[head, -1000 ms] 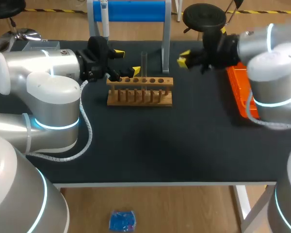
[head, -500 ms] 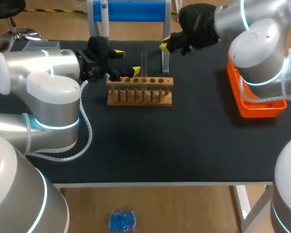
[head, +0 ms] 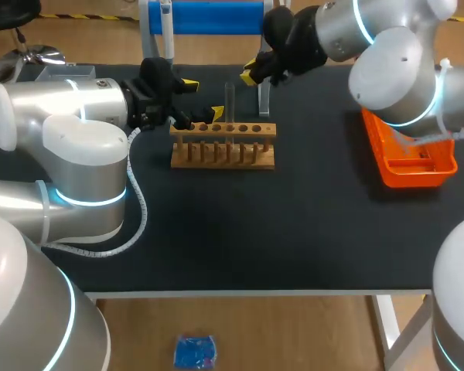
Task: Invert the test tube, pick up the pipette, mount the tip to pipette, aspirate from beaker and dispense into the tube, eject the tip, return the pipette, and cap with the stopper.
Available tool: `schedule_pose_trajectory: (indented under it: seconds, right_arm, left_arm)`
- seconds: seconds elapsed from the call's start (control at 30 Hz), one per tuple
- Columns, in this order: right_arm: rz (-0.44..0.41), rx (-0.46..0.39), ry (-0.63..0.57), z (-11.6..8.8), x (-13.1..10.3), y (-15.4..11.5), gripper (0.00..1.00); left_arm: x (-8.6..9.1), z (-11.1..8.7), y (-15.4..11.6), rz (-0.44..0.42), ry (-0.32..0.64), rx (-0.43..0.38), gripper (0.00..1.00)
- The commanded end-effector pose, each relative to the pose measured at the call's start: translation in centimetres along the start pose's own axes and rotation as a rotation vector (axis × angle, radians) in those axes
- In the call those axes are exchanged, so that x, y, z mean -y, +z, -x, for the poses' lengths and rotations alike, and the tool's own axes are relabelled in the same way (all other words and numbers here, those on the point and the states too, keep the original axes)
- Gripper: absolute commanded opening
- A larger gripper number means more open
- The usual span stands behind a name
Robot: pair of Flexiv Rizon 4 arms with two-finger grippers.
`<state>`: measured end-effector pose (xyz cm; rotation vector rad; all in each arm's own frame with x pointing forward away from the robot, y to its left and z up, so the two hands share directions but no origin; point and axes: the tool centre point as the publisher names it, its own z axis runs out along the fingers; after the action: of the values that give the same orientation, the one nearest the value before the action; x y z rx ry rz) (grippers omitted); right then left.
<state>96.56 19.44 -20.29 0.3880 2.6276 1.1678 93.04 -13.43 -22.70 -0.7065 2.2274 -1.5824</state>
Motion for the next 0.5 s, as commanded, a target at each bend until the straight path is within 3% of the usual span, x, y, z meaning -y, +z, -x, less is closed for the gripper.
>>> schedule_pose_trajectory:
  seconds: [0.03,0.5]
  right_arm:
    - [-0.009,-0.002,0.001,0.4,-0.4,0.9,0.00]
    - [0.085,-0.007,0.019,1.0,-1.2,2.3,0.00]
  left_arm:
    - [-0.1,-0.1,0.1,-0.004,-0.001,0.004,1.00]
    - [-0.1,-0.1,0.1,-0.004,-0.001,0.004,1.00]
